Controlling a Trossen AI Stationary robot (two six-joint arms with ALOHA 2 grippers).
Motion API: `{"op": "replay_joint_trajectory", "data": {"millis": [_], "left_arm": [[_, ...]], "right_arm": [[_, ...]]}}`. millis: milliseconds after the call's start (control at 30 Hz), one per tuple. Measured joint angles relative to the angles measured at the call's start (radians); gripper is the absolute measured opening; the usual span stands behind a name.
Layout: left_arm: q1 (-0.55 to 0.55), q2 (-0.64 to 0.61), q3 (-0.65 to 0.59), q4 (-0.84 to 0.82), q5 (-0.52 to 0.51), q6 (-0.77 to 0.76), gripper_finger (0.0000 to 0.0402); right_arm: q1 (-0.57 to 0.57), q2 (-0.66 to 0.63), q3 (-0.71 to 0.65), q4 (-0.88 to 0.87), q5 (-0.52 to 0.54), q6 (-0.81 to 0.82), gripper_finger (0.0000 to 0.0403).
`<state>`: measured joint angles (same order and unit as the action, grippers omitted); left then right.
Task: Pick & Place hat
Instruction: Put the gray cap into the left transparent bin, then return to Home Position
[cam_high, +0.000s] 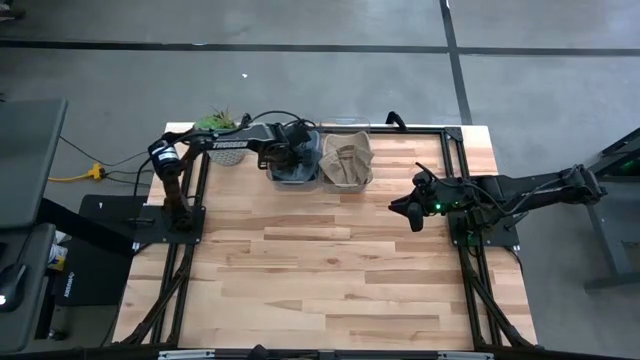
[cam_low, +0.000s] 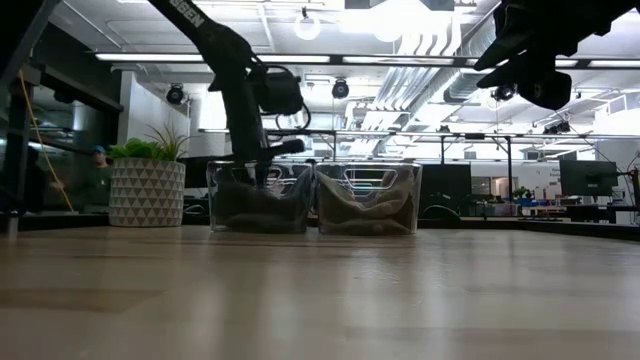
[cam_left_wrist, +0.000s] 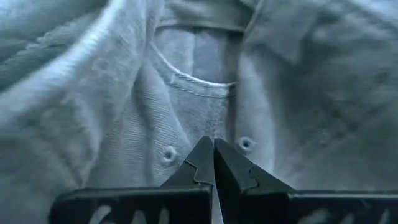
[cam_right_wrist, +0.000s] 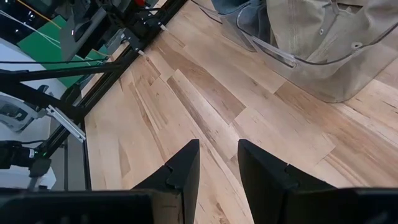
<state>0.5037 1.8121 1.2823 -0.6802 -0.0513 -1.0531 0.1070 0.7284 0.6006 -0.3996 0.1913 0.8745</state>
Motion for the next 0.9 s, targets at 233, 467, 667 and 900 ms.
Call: {"op": "replay_joint_trajectory", "data": {"millis": [233,467,667,900], "left_arm": [[0.001,0.050,0.001,-0.007,0.014,0.001,0.0000],[0.000,0.055,0.038,-0.024,0.035,-0.001,0.0000],[-0.001,0.055,0.217,-0.144,-0.007,0.058,0.0000],[-0.001,0.055,0.398,-0.290,-0.055,0.088,0.0000]], "right_arm": [[0.000,0.000,0.000,0.000,-0.017,0.009,0.0105],[0.000,0.000,0.000,-0.004,-0.041,0.015,0.0105],[0.000,0.000,0.000,-0.008,-0.042,0.003,0.0105],[0.000,0.000,0.000,-0.007,-0.045,-0.002,0.0105]]}}
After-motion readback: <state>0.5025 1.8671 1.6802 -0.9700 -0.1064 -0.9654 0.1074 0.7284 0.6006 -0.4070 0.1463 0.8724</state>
